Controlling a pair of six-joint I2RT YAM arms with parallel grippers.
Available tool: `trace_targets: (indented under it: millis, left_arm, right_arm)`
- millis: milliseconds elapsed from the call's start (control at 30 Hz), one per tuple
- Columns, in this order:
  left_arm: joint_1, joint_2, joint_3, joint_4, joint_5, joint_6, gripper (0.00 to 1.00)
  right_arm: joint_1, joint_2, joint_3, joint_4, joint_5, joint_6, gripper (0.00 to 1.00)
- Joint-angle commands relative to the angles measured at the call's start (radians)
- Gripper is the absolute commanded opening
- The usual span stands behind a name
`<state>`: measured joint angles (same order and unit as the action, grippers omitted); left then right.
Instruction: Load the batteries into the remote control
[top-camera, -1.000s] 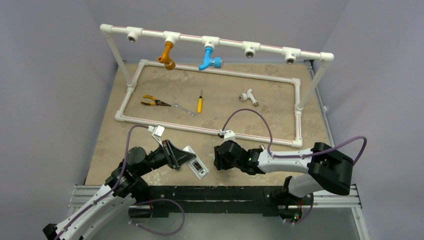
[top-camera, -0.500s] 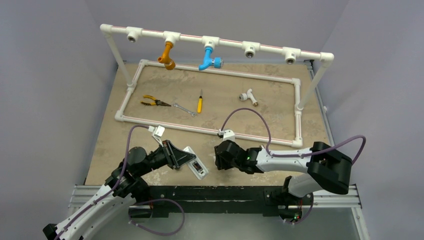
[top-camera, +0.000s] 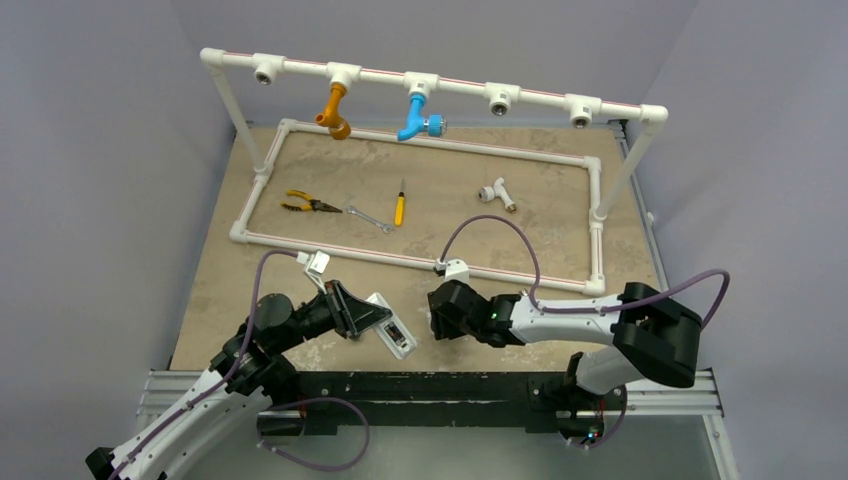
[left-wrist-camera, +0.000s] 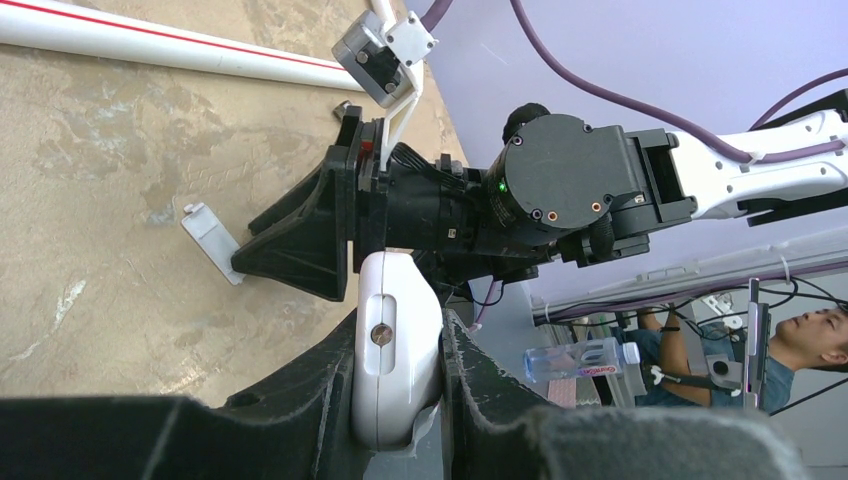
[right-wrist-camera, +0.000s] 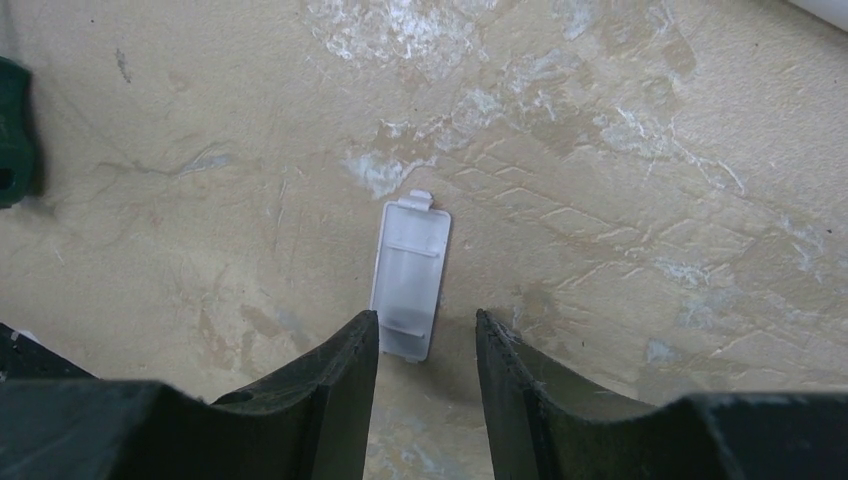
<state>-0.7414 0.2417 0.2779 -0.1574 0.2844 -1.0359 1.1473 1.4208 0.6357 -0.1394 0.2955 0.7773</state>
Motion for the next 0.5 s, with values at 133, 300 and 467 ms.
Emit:
trace_targets:
  millis: [133, 300, 467]
  left_arm:
    - [0.005, -0.016, 0.023, 0.033, 0.018, 0.0, 0.0]
    - [0.005, -0.023, 0.012, 0.033, 0.016, -0.003, 0.0]
    - [0.005, -0.024, 0.01, 0.037, 0.016, -0.004, 0.0]
  right_arm:
    - [-0.003, 0.105, -0.022, -0.159, -0.008, -0.008, 0.41]
    - [-0.003, 0.114, -0.022, -0.168, -0.001, -0.01, 0.39]
    - [-0.003, 0.136, -0.009, -0.183, 0.005, -0.016, 0.39]
